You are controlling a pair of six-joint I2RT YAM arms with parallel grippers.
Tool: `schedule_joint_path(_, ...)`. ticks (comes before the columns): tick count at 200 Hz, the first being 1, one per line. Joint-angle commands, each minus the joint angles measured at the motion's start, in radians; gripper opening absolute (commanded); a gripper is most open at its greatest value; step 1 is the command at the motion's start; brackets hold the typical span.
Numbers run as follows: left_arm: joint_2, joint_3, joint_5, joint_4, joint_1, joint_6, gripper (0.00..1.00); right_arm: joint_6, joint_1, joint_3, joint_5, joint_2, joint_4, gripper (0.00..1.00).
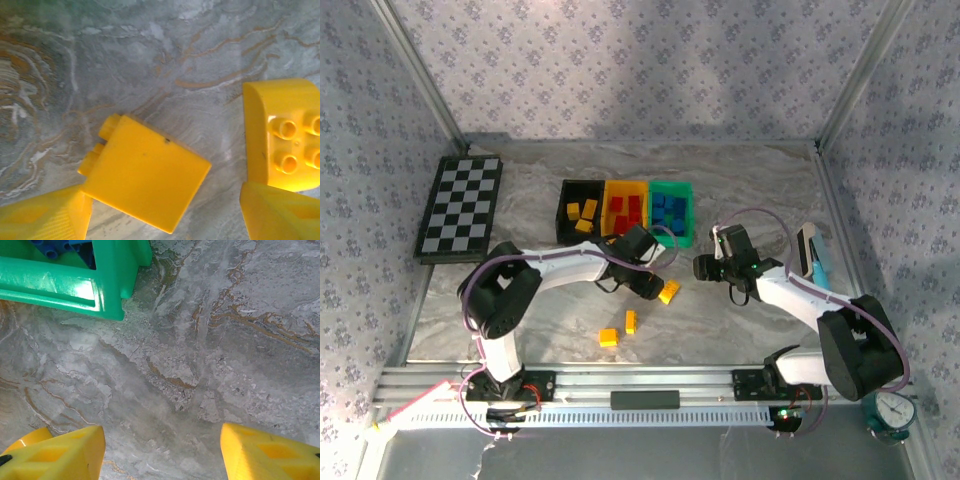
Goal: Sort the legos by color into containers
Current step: Pick up the lego from the center of the table.
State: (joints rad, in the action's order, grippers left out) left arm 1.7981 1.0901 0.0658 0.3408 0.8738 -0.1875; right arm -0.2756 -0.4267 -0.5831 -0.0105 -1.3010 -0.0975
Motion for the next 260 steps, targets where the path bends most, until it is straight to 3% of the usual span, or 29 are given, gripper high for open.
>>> schedule_joint_path(1, 0.015, 0.037, -0.058, 0.012, 0.008, -0.013, 0.77, 0.001, 0.005, -0.014, 0.012, 0.006, -0.013, 0.64)
schedule_joint_path(53, 0.096, 0.112, -0.034, 0.002, 0.004, -0.041, 0.69, 0.003, 0.006, -0.015, 0.016, 0.005, -0.018, 0.64)
schedule_joint_path(65, 0.096, 0.117, -0.041, 0.005, 0.004, -0.040, 0.63, 0.003, 0.006, -0.015, 0.014, 0.007, -0.016, 0.64)
schedule_joint_path(85, 0.083, 0.111, -0.064, 0.017, 0.004, -0.034, 0.44, 0.003, 0.005, -0.015, 0.011, 0.007, -0.015, 0.64)
schedule_joint_path(143, -0.037, 0.035, -0.111, -0.017, 0.004, -0.037, 0.38, 0.001, 0.003, -0.015, 0.006, 0.007, -0.012, 0.64)
schedule_joint_path(202, -0.241, -0.049, -0.283, -0.052, -0.005, -0.014, 0.34, 0.000, 0.000, -0.017, 0.004, 0.003, -0.011, 0.64)
schedule_joint_path(236, -0.368, -0.077, -0.393, -0.052, -0.048, -0.008, 0.33, -0.001, -0.004, -0.018, 0.004, 0.004, -0.010, 0.64)
schedule_joint_path(260, -0.427, -0.081, -0.407, -0.049, -0.133, -0.017, 0.33, 0.001, -0.004, -0.021, 0.006, -0.001, -0.014, 0.64)
